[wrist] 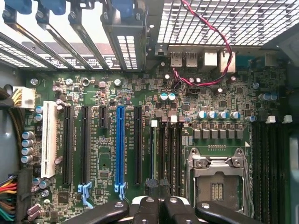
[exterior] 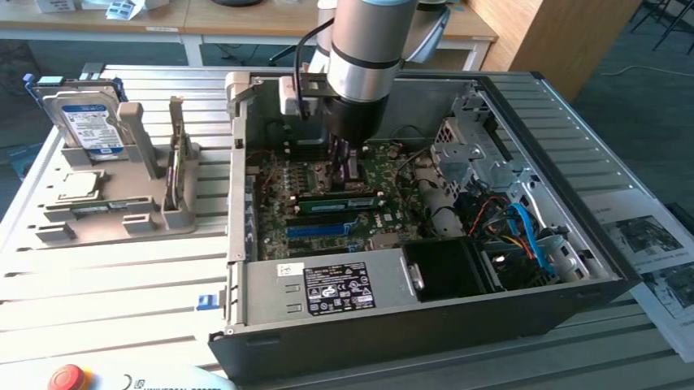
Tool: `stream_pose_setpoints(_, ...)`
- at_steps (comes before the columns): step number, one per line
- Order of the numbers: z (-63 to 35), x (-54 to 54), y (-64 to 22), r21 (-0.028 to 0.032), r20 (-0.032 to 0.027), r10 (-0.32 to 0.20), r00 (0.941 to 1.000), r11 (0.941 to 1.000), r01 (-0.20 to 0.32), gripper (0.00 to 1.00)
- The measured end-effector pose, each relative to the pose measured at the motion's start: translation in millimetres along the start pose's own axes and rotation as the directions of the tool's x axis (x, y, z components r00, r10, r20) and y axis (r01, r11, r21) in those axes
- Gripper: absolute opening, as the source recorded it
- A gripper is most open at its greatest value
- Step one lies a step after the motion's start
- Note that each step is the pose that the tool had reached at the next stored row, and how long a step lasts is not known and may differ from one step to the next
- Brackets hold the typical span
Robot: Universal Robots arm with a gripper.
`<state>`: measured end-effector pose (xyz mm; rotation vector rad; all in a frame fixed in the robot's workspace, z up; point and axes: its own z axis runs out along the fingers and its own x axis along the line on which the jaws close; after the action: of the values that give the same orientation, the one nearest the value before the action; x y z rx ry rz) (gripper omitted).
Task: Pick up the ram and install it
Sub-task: 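Press down the ram until it locks into place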
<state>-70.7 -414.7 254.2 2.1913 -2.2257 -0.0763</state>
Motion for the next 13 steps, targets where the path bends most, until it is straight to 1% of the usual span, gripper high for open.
stream_pose_setpoints(8, -1.3, 0.0, 0.0, 0.0, 0.0, 0.0, 1.0, 1.0, 0.0, 0.1)
stream_pose_setpoints(13, -3.8, -0.1, 0.1, 0.0, 0.0, 0.0, 1.0, 1.0, 0.0, 0.1)
